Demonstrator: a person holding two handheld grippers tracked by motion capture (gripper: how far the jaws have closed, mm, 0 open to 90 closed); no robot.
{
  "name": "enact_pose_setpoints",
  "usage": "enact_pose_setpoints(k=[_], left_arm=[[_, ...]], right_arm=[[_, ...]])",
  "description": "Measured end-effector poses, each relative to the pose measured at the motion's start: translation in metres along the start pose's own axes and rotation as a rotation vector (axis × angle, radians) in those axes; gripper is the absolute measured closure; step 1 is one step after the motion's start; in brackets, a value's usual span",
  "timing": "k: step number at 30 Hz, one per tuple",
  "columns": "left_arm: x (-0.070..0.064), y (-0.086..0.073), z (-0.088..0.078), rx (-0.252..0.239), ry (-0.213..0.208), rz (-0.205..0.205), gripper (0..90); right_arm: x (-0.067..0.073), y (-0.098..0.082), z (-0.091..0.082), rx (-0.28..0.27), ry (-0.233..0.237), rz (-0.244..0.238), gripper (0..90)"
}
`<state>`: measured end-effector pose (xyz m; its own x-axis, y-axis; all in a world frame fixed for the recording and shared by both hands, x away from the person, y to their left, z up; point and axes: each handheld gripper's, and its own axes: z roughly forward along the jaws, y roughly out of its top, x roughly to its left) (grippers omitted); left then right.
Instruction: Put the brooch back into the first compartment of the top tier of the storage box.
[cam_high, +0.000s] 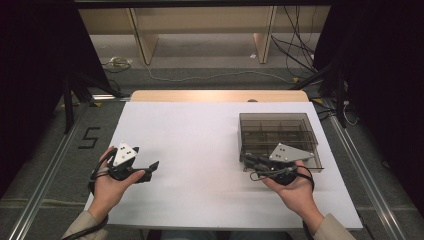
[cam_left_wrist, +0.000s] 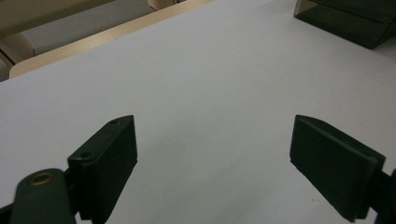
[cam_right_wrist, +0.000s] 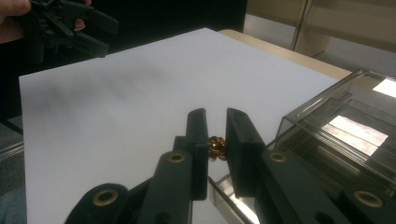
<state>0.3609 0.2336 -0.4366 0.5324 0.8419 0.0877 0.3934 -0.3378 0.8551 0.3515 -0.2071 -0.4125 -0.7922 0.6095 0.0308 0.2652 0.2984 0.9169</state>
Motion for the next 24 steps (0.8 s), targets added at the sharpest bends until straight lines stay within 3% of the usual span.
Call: enact_pose_setpoints(k=[24], left_arm=[[0.000, 0.000, 0.000, 0.000, 0.000, 0.000, 14.8]], right_arm=[[-0.011, -0.005, -0.011, 0.002, -0.039, 0.011, 80.6]])
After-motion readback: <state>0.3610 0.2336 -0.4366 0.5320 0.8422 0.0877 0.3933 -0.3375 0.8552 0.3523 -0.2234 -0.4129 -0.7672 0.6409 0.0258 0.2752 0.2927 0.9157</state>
